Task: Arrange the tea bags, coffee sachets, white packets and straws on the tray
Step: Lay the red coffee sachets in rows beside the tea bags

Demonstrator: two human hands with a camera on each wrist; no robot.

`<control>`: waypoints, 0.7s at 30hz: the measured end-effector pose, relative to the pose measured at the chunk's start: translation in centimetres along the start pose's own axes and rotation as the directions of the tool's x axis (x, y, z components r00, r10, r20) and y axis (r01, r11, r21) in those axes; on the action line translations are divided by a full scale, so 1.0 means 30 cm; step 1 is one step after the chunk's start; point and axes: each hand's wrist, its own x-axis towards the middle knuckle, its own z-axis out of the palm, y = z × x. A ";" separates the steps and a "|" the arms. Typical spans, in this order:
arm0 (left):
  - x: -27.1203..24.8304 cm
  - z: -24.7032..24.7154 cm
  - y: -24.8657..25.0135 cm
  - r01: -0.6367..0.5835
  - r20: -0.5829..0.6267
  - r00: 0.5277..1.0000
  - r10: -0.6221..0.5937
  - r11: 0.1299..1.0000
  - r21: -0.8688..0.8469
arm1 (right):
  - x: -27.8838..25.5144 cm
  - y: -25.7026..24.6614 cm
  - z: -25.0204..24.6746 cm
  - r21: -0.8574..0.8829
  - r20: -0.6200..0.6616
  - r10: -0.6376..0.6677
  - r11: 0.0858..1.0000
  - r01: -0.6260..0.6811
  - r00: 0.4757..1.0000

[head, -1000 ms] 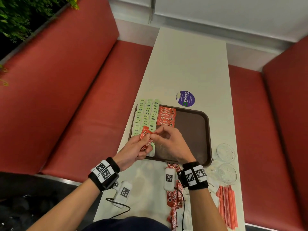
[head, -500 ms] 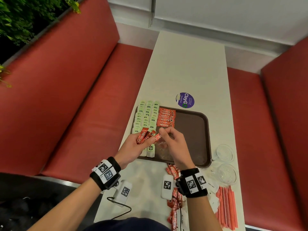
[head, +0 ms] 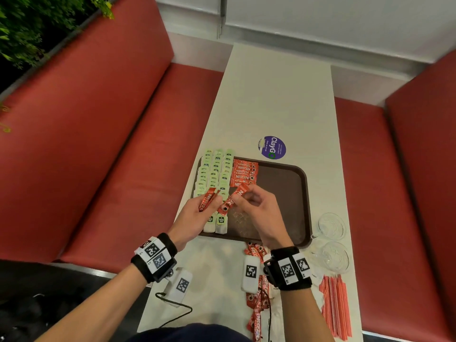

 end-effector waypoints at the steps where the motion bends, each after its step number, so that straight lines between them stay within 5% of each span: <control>1: 0.003 -0.007 0.000 0.003 -0.003 1.000 -0.003 1.000 0.005 | 0.003 -0.009 -0.011 -0.052 0.014 -0.007 0.999 0.007 1.000; 5: 0.021 -0.024 0.015 -0.003 -0.003 1.000 0.003 0.999 0.044 | 0.014 -0.032 -0.028 -0.325 0.146 -0.008 0.944 0.055 0.989; 8: 0.037 -0.018 0.034 -0.004 0.006 1.000 0.003 1.000 0.011 | 0.015 -0.037 -0.015 -0.349 0.213 0.005 0.934 0.072 0.977; 16: 0.043 -0.019 0.043 0.063 -0.052 0.996 -0.065 0.997 -0.045 | 0.009 -0.018 -0.052 -0.238 0.041 -0.130 0.962 0.136 0.991; 21: 0.024 0.009 0.062 0.078 -0.100 0.990 -0.095 0.983 -0.164 | 0.010 0.020 -0.036 -0.517 0.086 -0.387 0.770 0.373 0.918</control>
